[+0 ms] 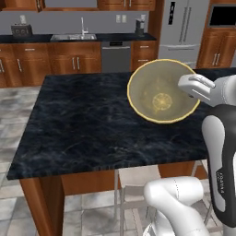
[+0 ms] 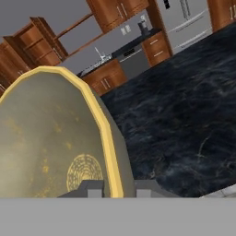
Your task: Pick up the bowls from the cabinet and place each bowl in front of a stool on the dining counter.
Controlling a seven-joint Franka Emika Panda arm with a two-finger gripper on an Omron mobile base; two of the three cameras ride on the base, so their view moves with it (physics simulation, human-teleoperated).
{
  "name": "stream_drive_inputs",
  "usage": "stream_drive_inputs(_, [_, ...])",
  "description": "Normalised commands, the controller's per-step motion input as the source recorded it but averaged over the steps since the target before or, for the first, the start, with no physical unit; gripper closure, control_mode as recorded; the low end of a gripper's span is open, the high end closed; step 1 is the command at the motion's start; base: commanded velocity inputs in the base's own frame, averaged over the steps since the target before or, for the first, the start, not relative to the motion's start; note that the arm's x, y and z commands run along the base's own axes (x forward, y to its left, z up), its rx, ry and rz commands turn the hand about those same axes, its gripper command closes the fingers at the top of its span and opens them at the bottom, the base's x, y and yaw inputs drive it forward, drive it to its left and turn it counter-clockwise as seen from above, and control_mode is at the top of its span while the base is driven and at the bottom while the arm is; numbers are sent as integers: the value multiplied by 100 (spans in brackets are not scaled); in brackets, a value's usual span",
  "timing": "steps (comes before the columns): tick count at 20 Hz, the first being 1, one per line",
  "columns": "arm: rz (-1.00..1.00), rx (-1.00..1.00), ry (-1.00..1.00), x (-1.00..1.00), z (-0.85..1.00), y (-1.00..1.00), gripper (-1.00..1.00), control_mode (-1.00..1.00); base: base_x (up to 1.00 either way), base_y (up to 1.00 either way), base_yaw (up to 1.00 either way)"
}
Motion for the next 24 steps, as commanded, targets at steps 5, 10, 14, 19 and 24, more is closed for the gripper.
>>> stream_drive_inputs(5, [0,0,0,7,-1,-4,100,-100,12,0,3])
stream_drive_inputs(10, [0,0,4,21,-18,-33,100,-100,0,0,0])
stream_drive_inputs(14, [0,0,14,32,-34,-20,100,-100,0,0,0])
stream_drive_inputs(19, [-2,1,14,15,-62,-2,100,-100,0,0,0])
stream_drive_inputs(24, [-2,15,2,7,-57,-18,100,-100,0,0,0])
